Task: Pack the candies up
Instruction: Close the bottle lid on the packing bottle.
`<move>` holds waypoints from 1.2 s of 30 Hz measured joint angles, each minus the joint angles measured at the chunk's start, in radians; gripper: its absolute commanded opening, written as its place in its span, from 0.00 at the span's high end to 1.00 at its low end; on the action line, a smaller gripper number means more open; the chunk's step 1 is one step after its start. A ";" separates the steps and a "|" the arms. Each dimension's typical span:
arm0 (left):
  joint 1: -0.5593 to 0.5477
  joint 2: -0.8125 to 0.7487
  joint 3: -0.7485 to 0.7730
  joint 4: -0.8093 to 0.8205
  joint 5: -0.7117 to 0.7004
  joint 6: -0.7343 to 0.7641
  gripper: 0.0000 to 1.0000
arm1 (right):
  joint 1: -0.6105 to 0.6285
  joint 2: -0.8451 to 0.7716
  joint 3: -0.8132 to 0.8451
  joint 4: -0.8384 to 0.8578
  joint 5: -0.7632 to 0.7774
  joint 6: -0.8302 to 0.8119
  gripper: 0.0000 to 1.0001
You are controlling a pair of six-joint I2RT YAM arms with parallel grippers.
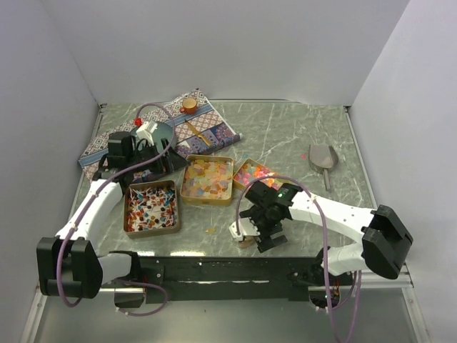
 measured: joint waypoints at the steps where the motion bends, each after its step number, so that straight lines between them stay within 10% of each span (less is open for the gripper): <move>1: 0.000 -0.008 -0.007 0.000 0.000 -0.001 0.03 | -0.016 -0.006 -0.003 -0.007 0.000 0.007 0.00; 6: 0.000 -0.065 -0.063 0.026 -0.001 -0.016 0.03 | -0.094 -0.056 0.014 -0.014 0.000 0.047 0.00; 9: 0.000 -0.104 -0.111 0.043 -0.003 -0.038 0.03 | -0.108 -0.082 0.066 -0.019 -0.021 0.068 0.31; 10: 0.000 -0.114 -0.124 0.048 -0.004 -0.043 0.03 | -0.111 -0.089 0.089 -0.018 -0.040 0.075 0.63; 13: -0.005 -0.160 -0.190 0.059 -0.016 -0.069 0.02 | -0.113 -0.094 0.180 -0.015 -0.113 0.116 0.99; 36: -0.227 -0.565 -0.392 0.082 -0.139 0.004 0.03 | 0.064 0.082 0.097 0.148 -0.192 0.145 1.00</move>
